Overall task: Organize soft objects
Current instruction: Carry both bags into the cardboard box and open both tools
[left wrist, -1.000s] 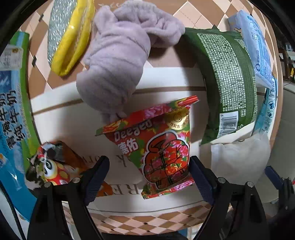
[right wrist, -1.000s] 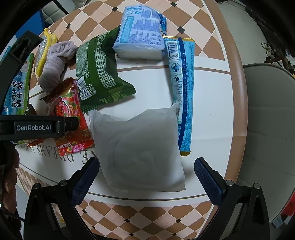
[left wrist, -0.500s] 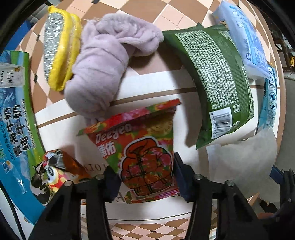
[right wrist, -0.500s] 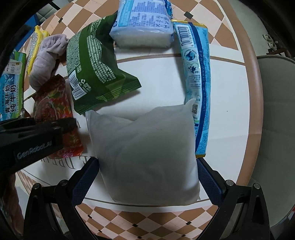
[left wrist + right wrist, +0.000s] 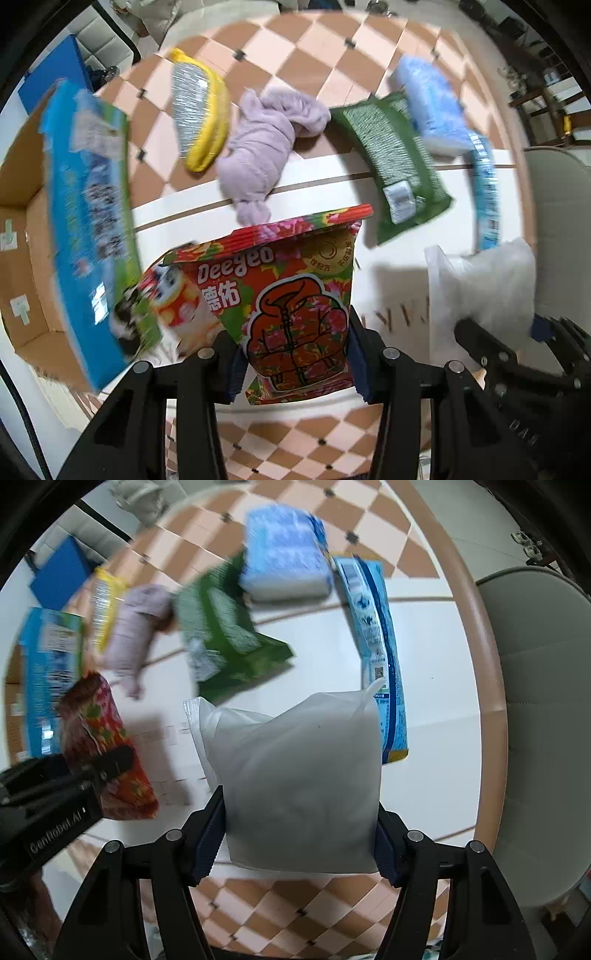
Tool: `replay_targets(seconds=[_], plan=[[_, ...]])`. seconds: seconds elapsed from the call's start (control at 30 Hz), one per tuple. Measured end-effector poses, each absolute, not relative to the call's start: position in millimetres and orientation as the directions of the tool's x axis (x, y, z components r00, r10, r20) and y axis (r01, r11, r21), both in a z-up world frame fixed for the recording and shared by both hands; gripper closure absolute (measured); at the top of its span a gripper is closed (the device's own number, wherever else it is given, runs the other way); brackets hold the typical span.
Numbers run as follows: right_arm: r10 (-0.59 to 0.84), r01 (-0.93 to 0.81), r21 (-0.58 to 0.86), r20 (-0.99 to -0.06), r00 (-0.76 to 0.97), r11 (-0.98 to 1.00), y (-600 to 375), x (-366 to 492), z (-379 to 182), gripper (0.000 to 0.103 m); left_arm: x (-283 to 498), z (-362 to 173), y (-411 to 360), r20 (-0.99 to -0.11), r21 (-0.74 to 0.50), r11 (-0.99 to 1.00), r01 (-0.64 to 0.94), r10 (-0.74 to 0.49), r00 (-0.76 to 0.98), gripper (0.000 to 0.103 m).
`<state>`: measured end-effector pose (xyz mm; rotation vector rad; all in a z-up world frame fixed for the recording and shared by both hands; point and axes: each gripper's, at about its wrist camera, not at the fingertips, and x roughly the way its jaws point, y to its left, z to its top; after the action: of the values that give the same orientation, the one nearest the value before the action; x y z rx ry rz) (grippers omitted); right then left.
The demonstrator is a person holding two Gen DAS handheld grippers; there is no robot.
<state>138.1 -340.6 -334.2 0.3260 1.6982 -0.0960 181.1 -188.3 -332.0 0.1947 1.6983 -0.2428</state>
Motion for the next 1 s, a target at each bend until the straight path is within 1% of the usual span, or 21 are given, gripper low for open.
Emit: replay_targets(seconds=[0.17,0.2,0.23,0.3,0.33,0.4,0.53,0.63,0.67,0.77,0.8,0.83,1.0], plan=[[0.212,0.222,0.201,-0.977,-0.025,0.954,-303.8,99.5,-274.2,0.032,168.2,-272.8,-139.2,-0.995,-0.085,0.965,0.249,-0.072,-0.063,0.06],[0.22,0.214,0.212,-0.975,-0.014,0.954,-298.3,100.0,-267.1,0.032,165.3,-258.5,-125.6,-0.996,-0.091,0.967,0.238,-0.083,-0.043,0.06],[0.235,0.197,0.232,-0.972,0.005,0.953,-285.7,101.7,-257.6,0.032,182.2,-238.0,-114.9,-0.996,-0.093,0.969,0.228,-0.087,-0.034,0.06],[0.26,0.169,0.262,-0.965,0.034,0.95,-266.5,110.7,-236.8,0.032,185.3,-214.5,-85.6,-0.994,-0.106,0.973,0.205,-0.106,-0.014,0.06],[0.277,0.156,0.281,-0.96,0.045,0.947,-258.7,120.3,-225.4,0.032,197.7,-201.0,-79.1,-0.994,-0.105,0.975,0.194,-0.106,-0.006,0.06],[0.311,0.118,0.317,-0.948,0.067,0.941,-223.9,127.8,-204.0,0.032,185.4,-197.3,-43.5,-0.995,-0.089,0.981,0.17,-0.093,0.019,0.06],[0.347,0.065,0.353,-0.934,0.082,0.933,-167.1,159.7,-170.9,0.032,217.0,-169.7,19.4,-0.998,-0.05,0.991,0.125,-0.056,0.042,0.06],[0.356,0.038,0.359,-0.932,0.069,0.932,-105.6,185.9,-172.4,0.032,248.7,-174.9,72.8,-0.998,-0.057,0.994,0.089,-0.059,0.016,0.06],[0.352,0.035,0.355,-0.934,0.065,0.934,-95.7,201.0,-172.0,0.032,290.9,-174.0,77.1,-0.998,-0.059,0.995,0.081,-0.059,0.004,0.06],[0.329,0.034,0.331,-0.943,0.051,0.943,-43.7,230.4,-187.8,0.032,320.7,-193.5,115.8,-0.997,-0.067,0.996,0.064,-0.064,-0.04,0.06],[0.328,0.041,0.33,-0.944,0.043,0.943,-36.0,248.4,-179.3,0.032,326.4,-205.6,130.0,-0.996,-0.069,0.996,0.061,-0.065,-0.058,0.06],[0.325,0.054,0.326,-0.945,0.034,0.944,-25.2,258.3,-191.3,0.032,341.3,-203.4,134.4,-0.995,-0.072,0.996,0.058,-0.067,-0.07,0.06],[0.285,0.088,0.283,-0.959,-0.013,0.955,11.9,324.3,-246.5,0.032,402.2,-263.4,166.9,-0.982,-0.093,0.993,0.078,-0.078,-0.175,0.06]])
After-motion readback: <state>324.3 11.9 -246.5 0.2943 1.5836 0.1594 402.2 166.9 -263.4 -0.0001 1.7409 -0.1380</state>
